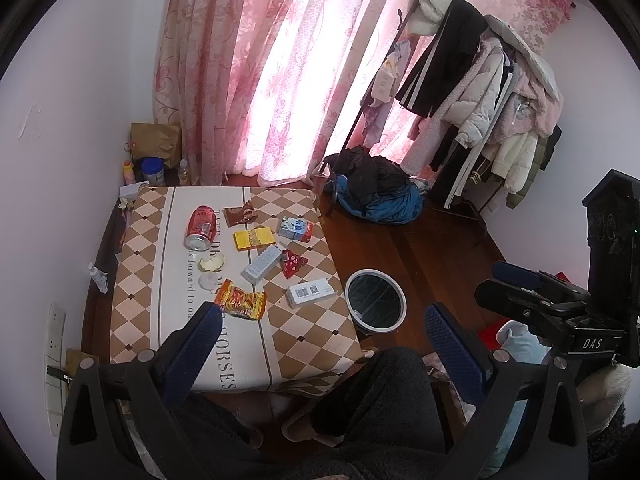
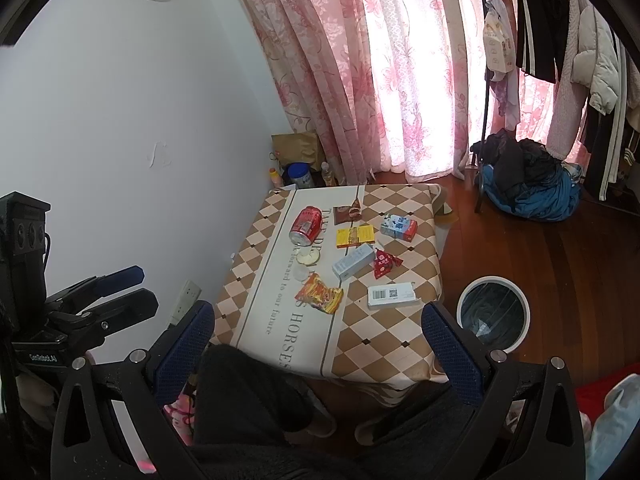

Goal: Collect trash

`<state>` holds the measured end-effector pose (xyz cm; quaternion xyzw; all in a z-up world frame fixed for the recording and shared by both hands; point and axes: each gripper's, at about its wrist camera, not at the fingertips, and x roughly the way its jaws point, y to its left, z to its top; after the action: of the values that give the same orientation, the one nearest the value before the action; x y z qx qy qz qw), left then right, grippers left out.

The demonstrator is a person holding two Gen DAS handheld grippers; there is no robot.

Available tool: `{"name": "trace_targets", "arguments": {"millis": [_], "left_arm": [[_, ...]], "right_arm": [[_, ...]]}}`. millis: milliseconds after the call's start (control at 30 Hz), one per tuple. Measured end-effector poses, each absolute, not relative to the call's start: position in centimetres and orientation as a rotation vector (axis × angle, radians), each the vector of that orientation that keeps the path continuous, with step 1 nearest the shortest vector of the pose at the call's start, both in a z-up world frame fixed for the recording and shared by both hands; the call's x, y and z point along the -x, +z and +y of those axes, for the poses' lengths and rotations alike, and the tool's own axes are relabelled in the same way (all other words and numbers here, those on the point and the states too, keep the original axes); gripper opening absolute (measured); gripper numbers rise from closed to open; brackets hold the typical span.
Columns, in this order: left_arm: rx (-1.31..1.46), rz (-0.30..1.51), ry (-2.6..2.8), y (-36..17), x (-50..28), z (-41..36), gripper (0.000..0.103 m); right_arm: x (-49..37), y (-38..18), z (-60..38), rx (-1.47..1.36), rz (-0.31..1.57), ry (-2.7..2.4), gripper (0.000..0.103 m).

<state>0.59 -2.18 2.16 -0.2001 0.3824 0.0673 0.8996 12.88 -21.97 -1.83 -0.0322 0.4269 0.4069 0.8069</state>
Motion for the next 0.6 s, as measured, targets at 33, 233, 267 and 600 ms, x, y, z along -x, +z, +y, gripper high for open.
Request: {"name": "trace_targets", "arguments": {"millis": [33,233,267,600], "left_arm": [[0.415,0.791,0.138,2.1,-0.6,-2.2,0.103],[0.414,0.791,0.138,2.4,-0.9,-2.6,0.103],[0.414,0.791,0.137,2.3,-0.8,-2.5,0.103],[0.444,0.832,0.264,-0.9,-3.8,-0.3,0.103]], "right_arm": [[-12.9,-1.8,-22.0,0.069,0.913,0.871,0.103],[-12.8,-2.0,-22.0,0.069,0.913,0.871,0.103],[-12.8,-1.9,-22.0,0.070,0.913,0.871,0.103],[-15.7,-2.8,-21.5,0.003,0.949,0.812,0.103]]}}
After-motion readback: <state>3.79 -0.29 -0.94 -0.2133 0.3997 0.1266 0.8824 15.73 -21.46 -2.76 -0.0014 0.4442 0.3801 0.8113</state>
